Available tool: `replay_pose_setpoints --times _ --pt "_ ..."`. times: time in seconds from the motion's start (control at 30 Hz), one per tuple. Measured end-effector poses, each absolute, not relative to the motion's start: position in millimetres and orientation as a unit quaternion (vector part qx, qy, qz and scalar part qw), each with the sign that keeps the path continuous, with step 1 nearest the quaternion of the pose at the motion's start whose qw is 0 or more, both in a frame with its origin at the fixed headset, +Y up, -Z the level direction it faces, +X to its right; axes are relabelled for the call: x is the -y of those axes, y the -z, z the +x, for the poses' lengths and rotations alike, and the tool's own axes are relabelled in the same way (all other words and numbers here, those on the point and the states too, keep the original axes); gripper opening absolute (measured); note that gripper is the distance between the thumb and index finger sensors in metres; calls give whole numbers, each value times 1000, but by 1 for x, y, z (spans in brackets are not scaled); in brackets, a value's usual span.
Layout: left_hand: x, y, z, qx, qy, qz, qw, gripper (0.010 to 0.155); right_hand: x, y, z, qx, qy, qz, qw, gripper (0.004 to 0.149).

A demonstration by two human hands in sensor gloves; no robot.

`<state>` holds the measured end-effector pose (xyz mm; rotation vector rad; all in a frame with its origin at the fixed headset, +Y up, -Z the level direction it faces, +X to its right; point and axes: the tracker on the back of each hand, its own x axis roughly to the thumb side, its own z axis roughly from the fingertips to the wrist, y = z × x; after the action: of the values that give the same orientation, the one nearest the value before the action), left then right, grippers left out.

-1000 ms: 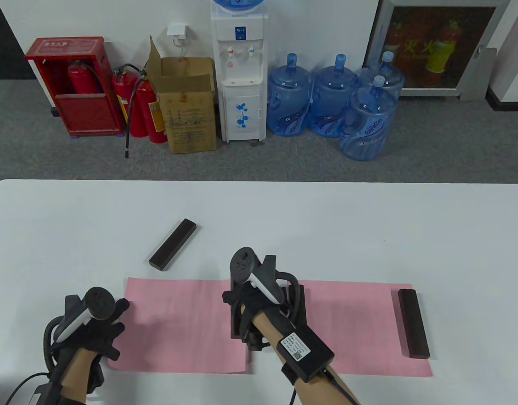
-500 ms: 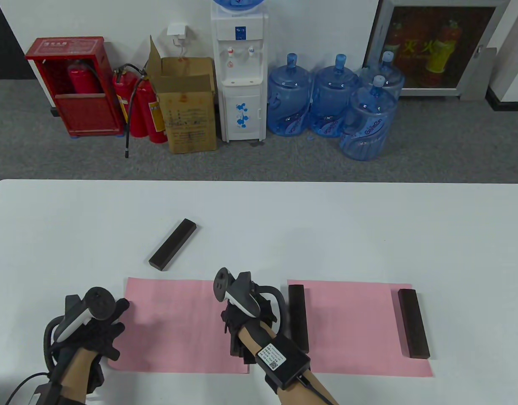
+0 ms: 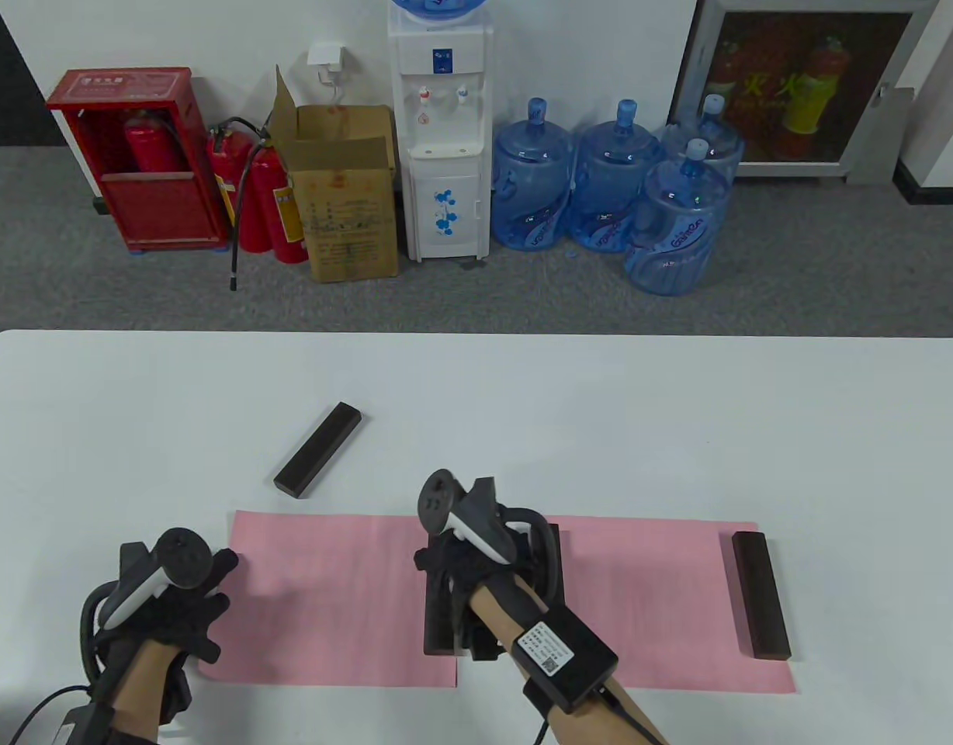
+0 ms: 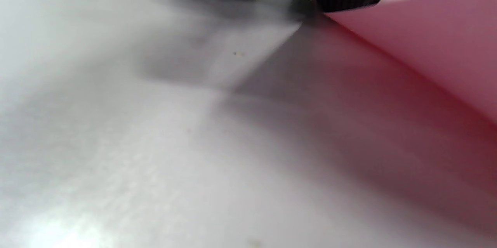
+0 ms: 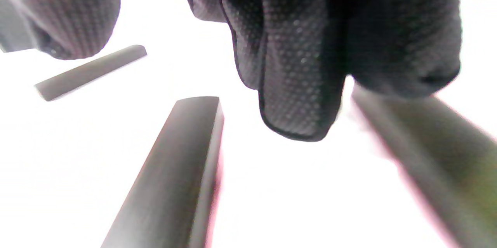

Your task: Unroll papers and secure with paperweights

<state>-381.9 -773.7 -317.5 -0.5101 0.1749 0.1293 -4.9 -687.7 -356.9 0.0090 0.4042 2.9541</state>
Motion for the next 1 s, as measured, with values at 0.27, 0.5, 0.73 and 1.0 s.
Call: replay_pose_setpoints --times 0.27,0.5,0.73,1.0 --pt "774 317 -382 -86 -67 -253 961 61 673 358 119 -88 -993 -29 76 85" --pt "775 317 -382 -89 -70 -256 960 61 716 336 200 -51 -995 -28 79 82" --pt "775 317 -381 -91 -68 -258 960 61 737 323 236 -16 -993 -44 112 80" --pt "764 323 -371 -97 -22 -262 960 57 740 320 242 -1 -994 -39 101 80"
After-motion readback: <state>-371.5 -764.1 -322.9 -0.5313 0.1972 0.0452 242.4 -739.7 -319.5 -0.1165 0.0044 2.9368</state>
